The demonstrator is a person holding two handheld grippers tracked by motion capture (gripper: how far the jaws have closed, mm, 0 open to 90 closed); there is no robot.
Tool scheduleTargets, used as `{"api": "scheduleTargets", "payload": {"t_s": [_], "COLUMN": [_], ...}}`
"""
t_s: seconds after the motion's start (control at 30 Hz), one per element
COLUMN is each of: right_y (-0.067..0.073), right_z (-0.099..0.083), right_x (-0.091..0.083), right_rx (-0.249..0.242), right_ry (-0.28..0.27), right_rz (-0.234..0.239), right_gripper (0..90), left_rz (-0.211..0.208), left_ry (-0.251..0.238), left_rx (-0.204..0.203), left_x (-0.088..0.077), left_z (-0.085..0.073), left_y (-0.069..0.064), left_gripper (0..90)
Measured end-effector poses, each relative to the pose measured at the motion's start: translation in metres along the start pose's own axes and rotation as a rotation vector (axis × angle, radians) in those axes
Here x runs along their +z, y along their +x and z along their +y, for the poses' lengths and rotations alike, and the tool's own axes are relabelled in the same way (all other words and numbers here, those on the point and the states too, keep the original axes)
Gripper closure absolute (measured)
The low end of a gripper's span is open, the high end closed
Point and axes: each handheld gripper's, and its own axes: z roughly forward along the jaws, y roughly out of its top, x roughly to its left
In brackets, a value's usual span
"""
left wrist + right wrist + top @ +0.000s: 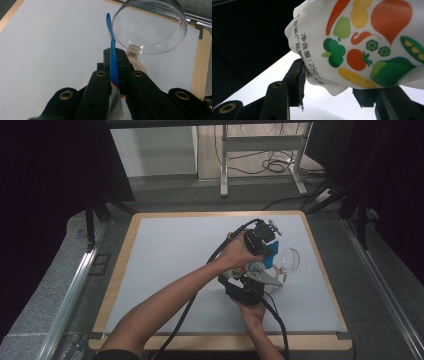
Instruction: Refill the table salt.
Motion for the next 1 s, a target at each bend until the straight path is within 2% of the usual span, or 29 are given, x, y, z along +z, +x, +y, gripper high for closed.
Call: {"api": "scheduleTargets", "payload": {"t_s": [0.57,1.0], "right_y": [-0.0020,-0.0033], "right_z": [0.0012,0.0032], "right_x": [-0.0020,-0.0016], "right_rx": [0.007,0.047], "right_ry": [-0.008,-0.015], "right_rz": [-0.008,0.010], "right_gripper": [51.0,51.0], "left_rz": [0.008,0.000], "left_ry": [-0.001,0.015], "left_rx": [0.002,0.008], "left_x": [0.0020,0.0073], "left_z": [0.0029,0.0046], "left_y": [-0.0037,-0.0028], "left_gripper": [90.0,90.0]}}
